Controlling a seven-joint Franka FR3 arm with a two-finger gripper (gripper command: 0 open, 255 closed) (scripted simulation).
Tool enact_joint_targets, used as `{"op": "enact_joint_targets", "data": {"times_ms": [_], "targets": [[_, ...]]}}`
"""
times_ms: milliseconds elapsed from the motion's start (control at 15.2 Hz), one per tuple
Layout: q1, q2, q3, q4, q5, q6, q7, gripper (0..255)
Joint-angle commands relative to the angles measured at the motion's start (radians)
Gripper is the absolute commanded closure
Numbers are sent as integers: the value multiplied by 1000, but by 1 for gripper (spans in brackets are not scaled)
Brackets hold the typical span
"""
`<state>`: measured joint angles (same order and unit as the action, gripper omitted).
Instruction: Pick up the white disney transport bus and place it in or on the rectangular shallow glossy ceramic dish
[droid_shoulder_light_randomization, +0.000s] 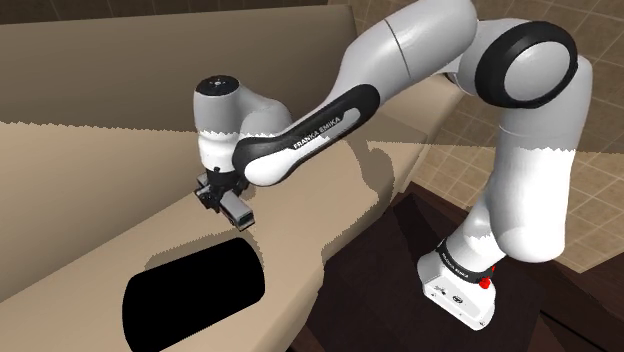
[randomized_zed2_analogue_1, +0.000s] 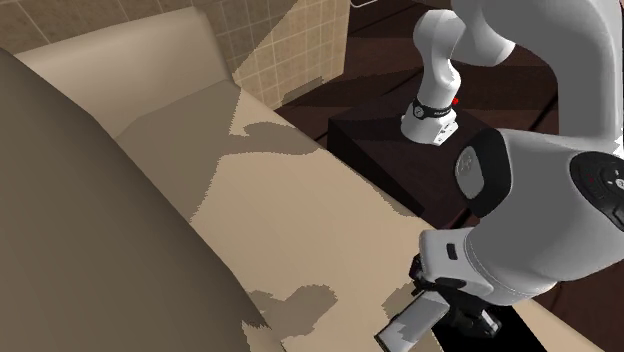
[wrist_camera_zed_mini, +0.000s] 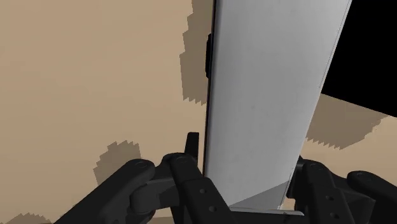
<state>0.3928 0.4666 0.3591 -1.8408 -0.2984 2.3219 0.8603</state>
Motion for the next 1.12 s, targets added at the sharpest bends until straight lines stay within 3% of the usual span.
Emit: {"op": "enact_joint_targets", "data": {"times_ms": [0,726,1056], "targets": [[36,6,6,5,-9,-4,48,255],[257,100,32,143,-61,-79,293,255],[266,140,17,135,-81,-33,309,255]]}}
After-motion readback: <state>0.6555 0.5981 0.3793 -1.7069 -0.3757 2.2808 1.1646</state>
